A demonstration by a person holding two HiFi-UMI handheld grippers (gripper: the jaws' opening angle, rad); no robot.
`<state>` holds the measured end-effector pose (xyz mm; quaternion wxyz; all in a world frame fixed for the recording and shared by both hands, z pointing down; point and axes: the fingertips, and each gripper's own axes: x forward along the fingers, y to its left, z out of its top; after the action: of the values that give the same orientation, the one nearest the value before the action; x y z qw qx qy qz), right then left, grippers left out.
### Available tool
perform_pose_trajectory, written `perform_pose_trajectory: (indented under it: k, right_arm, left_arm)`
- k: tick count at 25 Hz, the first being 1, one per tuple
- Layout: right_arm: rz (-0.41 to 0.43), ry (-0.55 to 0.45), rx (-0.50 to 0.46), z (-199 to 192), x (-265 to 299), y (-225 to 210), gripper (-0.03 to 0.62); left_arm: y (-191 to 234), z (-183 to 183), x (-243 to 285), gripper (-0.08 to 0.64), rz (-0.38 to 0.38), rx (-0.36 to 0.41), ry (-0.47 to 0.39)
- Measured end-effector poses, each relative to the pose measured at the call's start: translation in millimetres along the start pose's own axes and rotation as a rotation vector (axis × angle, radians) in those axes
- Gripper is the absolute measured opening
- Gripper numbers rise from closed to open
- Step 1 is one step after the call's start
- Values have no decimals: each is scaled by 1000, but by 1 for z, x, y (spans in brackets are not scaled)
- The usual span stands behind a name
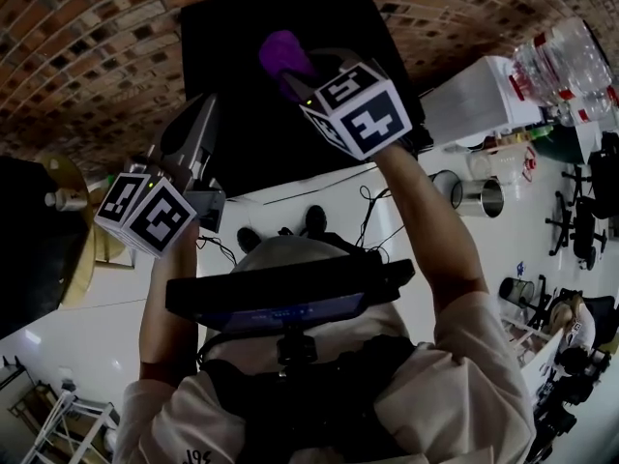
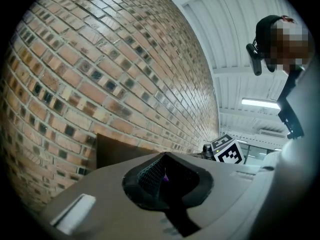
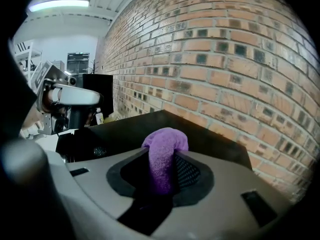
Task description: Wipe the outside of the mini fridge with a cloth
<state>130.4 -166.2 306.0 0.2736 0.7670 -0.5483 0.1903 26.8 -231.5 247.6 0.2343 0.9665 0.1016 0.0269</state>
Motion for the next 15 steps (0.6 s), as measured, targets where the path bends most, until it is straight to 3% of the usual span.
perform_pose_trajectory:
  k: [15]
  right_arm:
    - [-69,40,52,-48,-40,-63,130]
  left_arm:
    - [-29,-7,23,6,-27,20,32]
